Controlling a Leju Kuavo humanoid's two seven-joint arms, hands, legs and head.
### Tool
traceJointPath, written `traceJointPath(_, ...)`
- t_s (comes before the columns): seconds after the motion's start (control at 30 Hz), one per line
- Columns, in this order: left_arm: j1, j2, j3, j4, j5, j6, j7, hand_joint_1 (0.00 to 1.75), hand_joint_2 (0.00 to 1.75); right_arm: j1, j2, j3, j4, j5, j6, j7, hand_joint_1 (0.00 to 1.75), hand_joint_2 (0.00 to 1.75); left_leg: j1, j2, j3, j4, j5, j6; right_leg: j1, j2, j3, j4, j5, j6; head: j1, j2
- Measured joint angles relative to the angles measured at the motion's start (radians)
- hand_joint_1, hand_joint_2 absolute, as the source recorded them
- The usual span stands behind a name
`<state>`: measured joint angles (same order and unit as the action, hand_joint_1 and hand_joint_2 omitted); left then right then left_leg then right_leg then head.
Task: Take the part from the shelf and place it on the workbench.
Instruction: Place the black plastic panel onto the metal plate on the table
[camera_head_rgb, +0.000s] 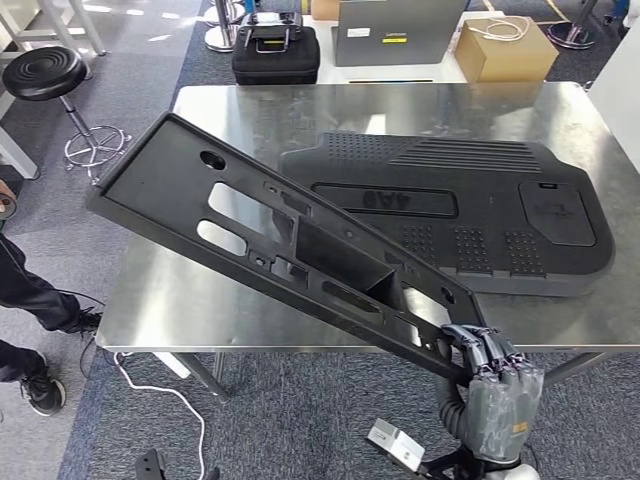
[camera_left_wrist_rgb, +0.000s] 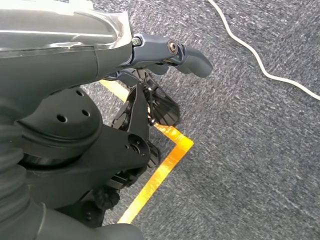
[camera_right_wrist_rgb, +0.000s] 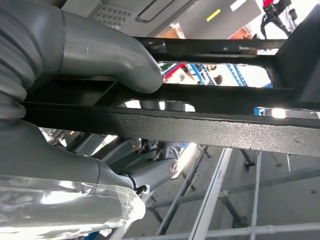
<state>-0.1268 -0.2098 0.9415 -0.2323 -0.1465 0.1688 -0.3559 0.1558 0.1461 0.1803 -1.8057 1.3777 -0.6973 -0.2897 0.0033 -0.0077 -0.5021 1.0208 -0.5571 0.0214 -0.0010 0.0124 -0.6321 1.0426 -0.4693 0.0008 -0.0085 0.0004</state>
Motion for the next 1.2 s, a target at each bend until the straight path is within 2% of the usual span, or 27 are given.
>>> traceJointPath(0.17, -0.004, 0.000, 0.000, 0.000, 0.000, -0.002, -0.002, 0.00, 1.75, -0.006, 0.001, -0.021, -0.018, -0.008, 0.000, -0.022, 1.75, 1.75, 0.001, 0.000, 0.008, -0.018, -0.008, -0.012, 0.002, -0.002, -0.001, 0.000, -0.003, -0.004, 0.001, 0.000)
traceJointPath(0.57, -0.004, 0.000, -0.001, 0.000, 0.000, -0.019, -0.007, 0.00, 1.75, -0.025, 0.007, -0.071, -0.048, -0.011, 0.000, -0.043, 1.75, 1.75, -0.004, 0.001, 0.013, -0.018, -0.008, -0.013, -0.001, -0.002, 0.006, 0.000, -0.002, -0.004, 0.001, 0.000)
traceJointPath(0.73, -0.005, 0.000, -0.006, 0.000, 0.000, -0.036, -0.021, 0.00, 1.75, -0.055, -0.002, -0.092, -0.044, 0.011, 0.000, 0.002, 1.75, 1.75, -0.005, 0.001, 0.013, -0.018, -0.008, -0.013, -0.002, -0.002, 0.006, -0.001, -0.002, -0.003, 0.001, 0.000)
traceJointPath(1.1, -0.009, 0.000, -0.025, 0.000, 0.000, -0.044, -0.020, 0.00, 1.75, -0.132, -0.069, -0.111, -0.005, 0.039, 0.000, 0.097, 1.75, 1.75, -0.005, 0.001, 0.013, -0.018, -0.008, -0.013, -0.004, -0.002, 0.006, -0.002, -0.002, -0.003, 0.001, 0.000)
traceJointPath(1.2, -0.010, 0.000, -0.026, 0.000, 0.000, -0.040, -0.014, 0.00, 0.44, -0.142, -0.086, -0.112, 0.005, 0.046, 0.000, 0.117, 1.75, 1.75, -0.005, 0.001, 0.013, -0.018, -0.008, -0.013, -0.004, -0.003, 0.006, -0.002, -0.002, -0.003, 0.001, 0.000)
